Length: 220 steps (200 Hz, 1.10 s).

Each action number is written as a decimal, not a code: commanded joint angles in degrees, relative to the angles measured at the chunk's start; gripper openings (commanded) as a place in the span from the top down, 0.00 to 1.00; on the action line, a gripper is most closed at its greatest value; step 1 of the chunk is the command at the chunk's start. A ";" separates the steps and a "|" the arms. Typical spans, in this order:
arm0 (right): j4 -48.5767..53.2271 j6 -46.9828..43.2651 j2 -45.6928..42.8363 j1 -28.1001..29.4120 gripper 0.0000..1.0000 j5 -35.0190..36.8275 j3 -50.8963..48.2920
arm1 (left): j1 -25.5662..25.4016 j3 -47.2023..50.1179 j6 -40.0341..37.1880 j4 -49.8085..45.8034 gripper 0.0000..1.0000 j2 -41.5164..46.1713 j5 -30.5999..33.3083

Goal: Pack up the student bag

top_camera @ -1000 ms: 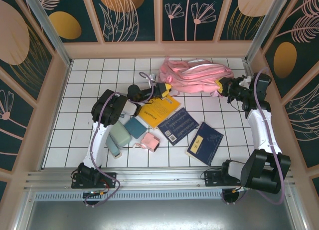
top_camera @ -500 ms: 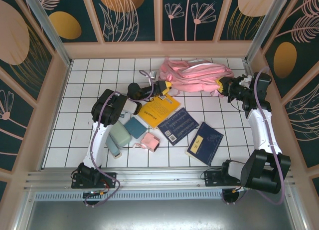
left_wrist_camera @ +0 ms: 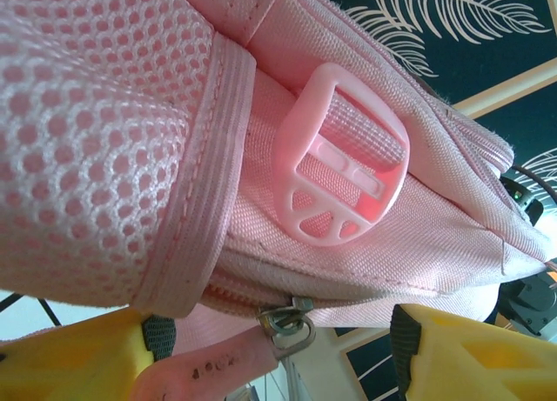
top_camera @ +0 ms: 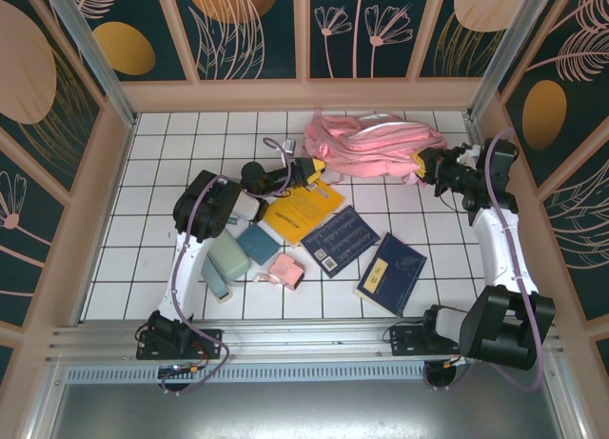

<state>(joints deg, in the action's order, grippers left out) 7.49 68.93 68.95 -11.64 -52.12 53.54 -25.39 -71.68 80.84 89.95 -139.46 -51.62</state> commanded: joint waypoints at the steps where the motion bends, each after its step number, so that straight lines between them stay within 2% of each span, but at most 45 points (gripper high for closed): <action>1: -2.25 -1.29 -0.61 -0.44 1.00 -1.87 1.66 | 0.58 1.13 0.66 6.33 0.34 3.61 0.07; 157: -3.45 -1.89 0.60 -0.41 1.00 -1.01 0.12 | 0.16 5.01 -0.29 6.42 0.36 6.19 -2.14; 183: -3.64 -1.95 0.44 -0.45 1.00 -1.03 -0.31 | 0.07 4.83 -1.81 4.52 0.42 6.67 -2.26; 220: -3.62 -2.04 0.07 -0.19 1.00 -0.80 -0.80 | 0.07 4.31 -2.92 2.77 0.60 6.82 -2.61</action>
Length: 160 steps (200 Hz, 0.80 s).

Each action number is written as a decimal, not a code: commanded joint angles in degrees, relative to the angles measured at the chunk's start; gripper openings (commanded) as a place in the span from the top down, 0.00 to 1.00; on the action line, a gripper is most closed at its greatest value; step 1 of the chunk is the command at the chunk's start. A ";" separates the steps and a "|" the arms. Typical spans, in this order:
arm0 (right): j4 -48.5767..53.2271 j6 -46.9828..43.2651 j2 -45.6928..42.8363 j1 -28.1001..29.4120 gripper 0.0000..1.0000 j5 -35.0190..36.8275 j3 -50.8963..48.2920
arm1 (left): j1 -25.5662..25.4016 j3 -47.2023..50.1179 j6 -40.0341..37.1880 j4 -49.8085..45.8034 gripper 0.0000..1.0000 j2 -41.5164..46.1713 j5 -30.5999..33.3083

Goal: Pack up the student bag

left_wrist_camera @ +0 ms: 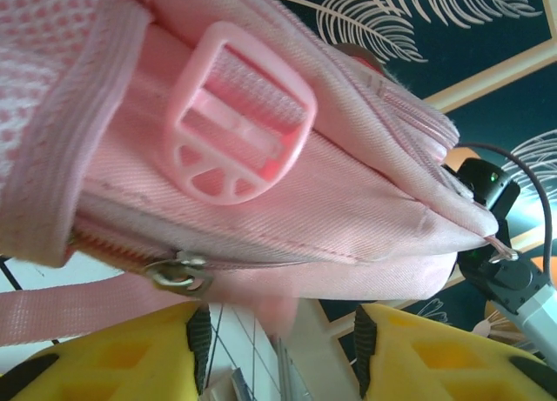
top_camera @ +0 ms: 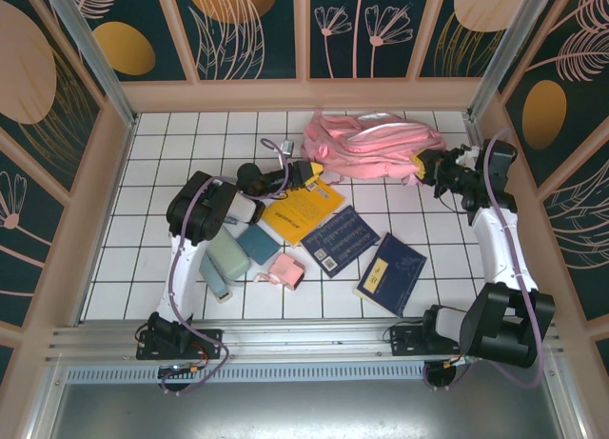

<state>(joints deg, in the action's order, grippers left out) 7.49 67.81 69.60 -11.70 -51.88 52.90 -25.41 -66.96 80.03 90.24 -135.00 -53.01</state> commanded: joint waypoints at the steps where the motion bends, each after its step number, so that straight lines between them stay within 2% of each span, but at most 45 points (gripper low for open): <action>1: -3.62 -0.93 -0.58 -0.12 1.00 -1.04 -0.17 | 0.14 -0.43 -2.18 2.35 0.60 2.37 -1.26; 26: -3.27 -1.47 -0.77 0.09 1.00 -0.64 -0.54 | 0.10 -0.43 -4.27 0.02 0.74 2.80 -1.70; 41: -2.92 -1.80 -0.87 0.47 1.00 -0.18 -1.05 | 0.02 -0.37 -6.57 -3.24 0.75 3.45 -1.93; 83: -2.76 -2.88 -1.05 0.97 1.00 0.41 -1.81 | 0.03 0.34 -16.70 -17.87 0.43 6.25 -0.35; 103: 4.83 -11.74 -0.57 0.98 1.00 5.22 2.09 | 0.27 0.04 -23.34 -27.81 0.33 9.71 1.28; 120: 13.51 -21.36 0.33 0.77 1.00 13.48 5.94 | 0.58 -1.49 -35.34 -45.76 0.27 15.43 7.10; 126: 14.76 -23.25 0.53 0.55 1.00 16.04 6.23 | 0.54 -2.78 -39.80 -53.13 0.24 17.14 10.96; 138: 15.94 -24.35 1.22 -0.21 0.97 20.27 5.13 | 0.67 -7.14 -45.91 -66.12 0.22 18.62 17.81; 160: 15.98 -24.25 3.78 -1.31 0.92 24.93 3.82 | 0.80 -16.43 -51.91 -82.86 0.18 17.28 30.85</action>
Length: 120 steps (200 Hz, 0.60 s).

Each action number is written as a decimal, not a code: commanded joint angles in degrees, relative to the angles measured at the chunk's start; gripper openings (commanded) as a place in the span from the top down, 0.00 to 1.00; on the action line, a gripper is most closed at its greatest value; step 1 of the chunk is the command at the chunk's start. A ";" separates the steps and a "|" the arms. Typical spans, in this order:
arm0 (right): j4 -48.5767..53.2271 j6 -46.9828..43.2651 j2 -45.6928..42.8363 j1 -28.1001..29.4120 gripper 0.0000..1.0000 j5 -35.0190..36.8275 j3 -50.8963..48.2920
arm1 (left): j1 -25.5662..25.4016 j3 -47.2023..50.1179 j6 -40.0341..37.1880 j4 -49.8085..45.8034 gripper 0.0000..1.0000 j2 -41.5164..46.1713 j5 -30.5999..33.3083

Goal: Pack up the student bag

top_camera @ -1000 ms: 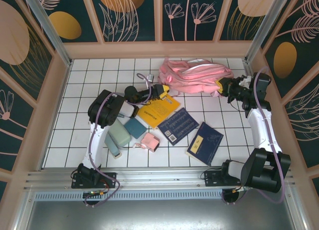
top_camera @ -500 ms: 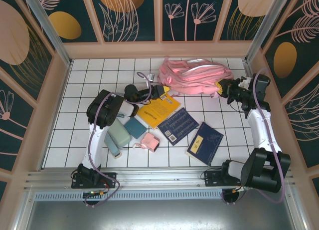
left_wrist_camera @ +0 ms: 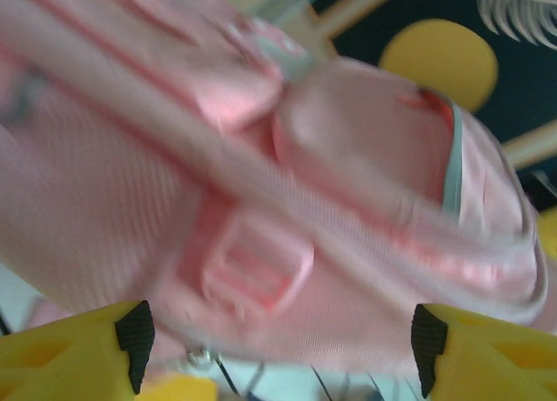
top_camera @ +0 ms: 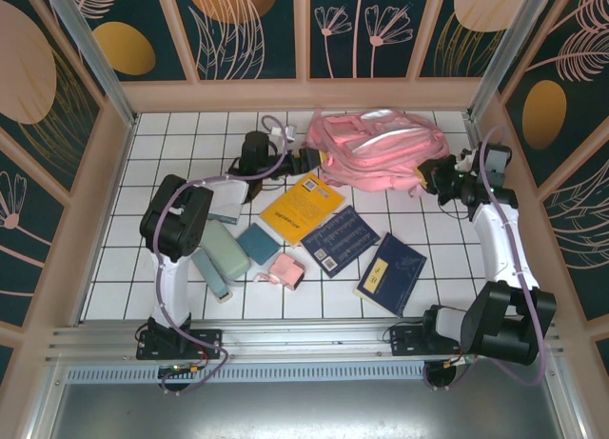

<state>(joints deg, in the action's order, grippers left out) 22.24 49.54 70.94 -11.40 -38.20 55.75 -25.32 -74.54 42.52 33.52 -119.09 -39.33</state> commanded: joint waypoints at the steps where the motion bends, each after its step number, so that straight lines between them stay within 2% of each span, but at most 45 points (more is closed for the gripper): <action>1: 1.27 -6.00 2.58 -1.61 0.91 11.58 1.01 | 0.71 -9.34 -14.53 -26.75 0.18 1.26 18.01; 13: 2.09 -5.86 4.14 -1.81 0.90 16.09 1.14 | 0.71 -14.60 -16.24 -33.06 0.15 -0.94 24.65; 26: 0.62 -5.91 5.40 -2.07 0.89 18.06 0.45 | 0.68 -20.52 -15.81 -38.19 0.10 -4.17 28.89; 58: -0.62 -7.65 11.46 -3.15 0.91 16.82 1.92 | 0.02 -40.66 -13.30 -53.21 0.02 -17.63 31.45; 80: -2.18 -7.79 14.18 -3.24 0.93 15.04 2.05 | -0.53 -48.73 -11.97 -56.54 0.02 -24.12 28.73; 120: -4.72 -7.22 16.46 -3.63 0.99 10.69 1.30 | -0.69 -51.64 -5.04 -51.55 0.08 -30.00 21.11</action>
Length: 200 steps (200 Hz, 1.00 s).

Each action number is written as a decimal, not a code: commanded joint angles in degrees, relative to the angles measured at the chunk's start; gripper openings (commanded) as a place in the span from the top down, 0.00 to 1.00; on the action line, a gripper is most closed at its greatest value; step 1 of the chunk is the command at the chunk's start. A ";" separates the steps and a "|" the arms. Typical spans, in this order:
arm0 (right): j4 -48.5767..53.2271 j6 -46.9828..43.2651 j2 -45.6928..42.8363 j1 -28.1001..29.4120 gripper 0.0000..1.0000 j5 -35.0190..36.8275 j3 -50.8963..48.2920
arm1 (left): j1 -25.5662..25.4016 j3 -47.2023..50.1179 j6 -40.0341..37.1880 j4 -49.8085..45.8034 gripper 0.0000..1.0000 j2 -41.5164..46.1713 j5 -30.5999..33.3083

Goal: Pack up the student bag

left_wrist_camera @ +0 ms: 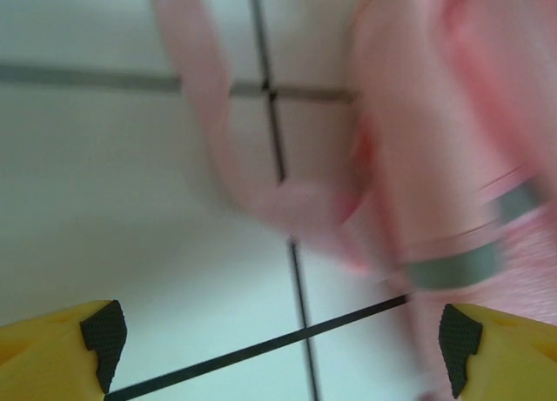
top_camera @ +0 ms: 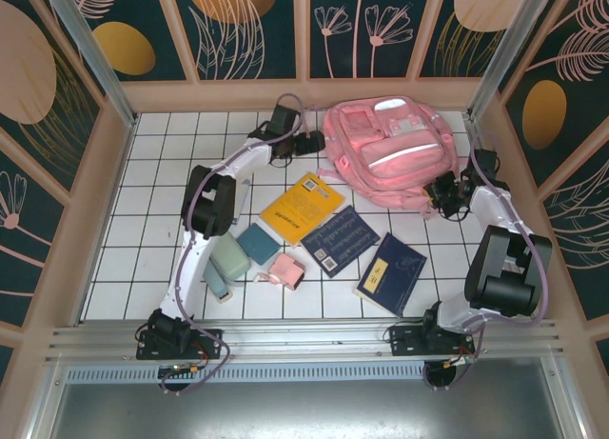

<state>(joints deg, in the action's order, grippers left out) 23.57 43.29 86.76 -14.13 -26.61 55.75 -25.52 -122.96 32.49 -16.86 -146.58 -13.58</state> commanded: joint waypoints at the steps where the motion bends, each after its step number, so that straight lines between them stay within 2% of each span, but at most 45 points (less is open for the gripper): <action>1: -6.11 -0.99 0.66 -0.90 1.00 -1.07 1.30 | -0.50 -3.28 5.15 -0.99 0.08 -2.58 -4.84; 35: -7.33 -1.69 0.22 -1.03 1.00 -2.89 -0.28 | -0.50 -4.15 10.86 6.40 0.12 -5.02 -11.47; 69: -8.52 -1.28 -0.62 -1.60 1.00 -3.25 -2.58 | -0.18 3.06 12.33 12.63 0.13 -1.24 -9.46; 99: -10.37 -0.91 0.54 -1.51 1.00 -6.14 -3.63 | -0.14 -6.40 13.94 9.38 0.18 -7.51 -12.10; 127: -11.74 -0.87 1.56 -1.17 1.00 -8.88 -4.11 | -0.10 -9.11 17.76 13.78 0.21 -11.34 -15.51; 149: -12.04 -1.44 2.22 -0.53 1.00 -9.89 -3.93 | -0.40 -9.64 19.14 17.35 0.31 -12.70 -18.08; 200: -11.31 -2.99 4.02 1.34 1.00 -9.41 -1.99 | -0.42 -6.34 24.14 26.55 0.76 -12.57 -23.23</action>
<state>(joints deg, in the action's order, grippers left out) 14.72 42.22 89.86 -14.20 -34.06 52.01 -25.45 -131.26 52.80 3.53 -158.23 -31.35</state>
